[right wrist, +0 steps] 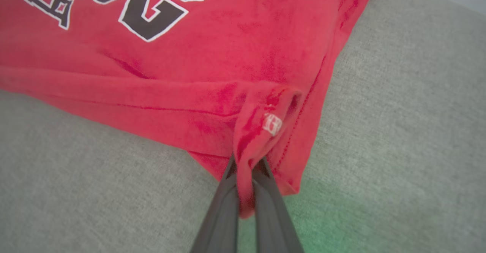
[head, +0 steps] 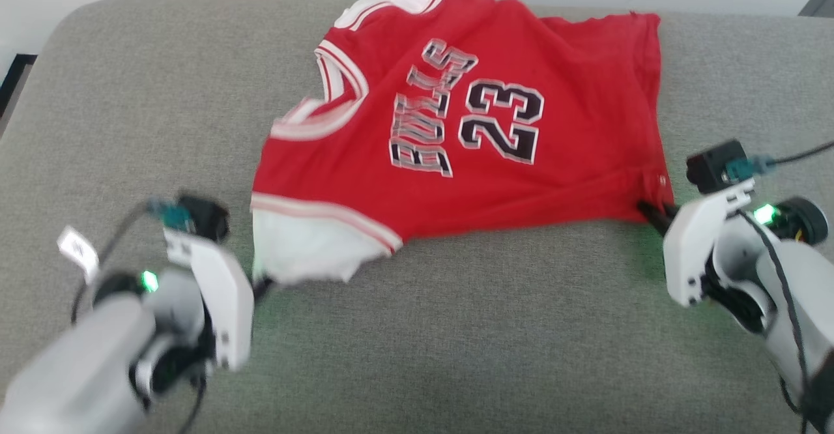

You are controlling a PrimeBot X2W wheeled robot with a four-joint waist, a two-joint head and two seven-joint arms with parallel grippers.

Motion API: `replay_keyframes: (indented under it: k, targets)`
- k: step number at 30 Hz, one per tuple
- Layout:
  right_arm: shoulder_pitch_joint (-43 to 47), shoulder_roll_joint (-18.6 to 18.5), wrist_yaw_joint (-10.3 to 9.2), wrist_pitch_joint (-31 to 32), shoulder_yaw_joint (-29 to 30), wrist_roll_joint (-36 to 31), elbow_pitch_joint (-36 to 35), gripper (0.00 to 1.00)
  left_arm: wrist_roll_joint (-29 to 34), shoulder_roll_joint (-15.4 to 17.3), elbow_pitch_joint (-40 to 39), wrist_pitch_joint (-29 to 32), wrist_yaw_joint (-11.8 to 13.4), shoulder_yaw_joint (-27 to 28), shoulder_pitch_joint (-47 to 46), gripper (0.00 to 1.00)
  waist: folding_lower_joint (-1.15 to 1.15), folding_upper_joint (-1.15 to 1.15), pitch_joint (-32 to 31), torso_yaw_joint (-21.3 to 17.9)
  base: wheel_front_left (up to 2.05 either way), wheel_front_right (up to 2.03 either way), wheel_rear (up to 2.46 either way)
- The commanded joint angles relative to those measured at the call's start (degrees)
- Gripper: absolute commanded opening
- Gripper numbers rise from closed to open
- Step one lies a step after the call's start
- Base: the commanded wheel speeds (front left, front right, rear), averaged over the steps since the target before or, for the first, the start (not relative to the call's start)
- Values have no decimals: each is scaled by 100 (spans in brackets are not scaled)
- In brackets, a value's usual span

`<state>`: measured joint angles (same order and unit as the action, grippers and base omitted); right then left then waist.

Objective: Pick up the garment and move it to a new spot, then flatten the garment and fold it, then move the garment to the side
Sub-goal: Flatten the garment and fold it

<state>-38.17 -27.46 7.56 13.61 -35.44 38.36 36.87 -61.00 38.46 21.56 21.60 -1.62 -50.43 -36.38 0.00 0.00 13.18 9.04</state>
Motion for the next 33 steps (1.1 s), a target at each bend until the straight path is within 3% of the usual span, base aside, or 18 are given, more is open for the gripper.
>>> replay_keyframes:
  k: [1,6,13,24,33]
  targets:
    - [187,-94,-14,96,-22,97,-217,0,-76,121,-307,77,157,-30,258,0,0,0,0,-21,0,0,0]
    - [790,-623,-14,510,-19,335,-1068,0,-365,563,-1572,335,898,-65,1134,0,0,0,-6,-48,0,0,0]
    - [1792,-1296,-13,1101,-98,765,-2074,0,-656,1049,-2875,598,1670,-171,1991,0,0,0,-48,-117,0,0,0]
    - [2389,-1345,-13,1072,398,1080,-2680,0,-598,1593,-3698,702,2102,106,1863,0,0,0,-64,-254,0,0,0]
    - [2326,-1101,-14,1127,1163,866,-3060,0,-277,2262,-3998,925,2193,584,1117,0,0,0,1,-413,0,0,0]
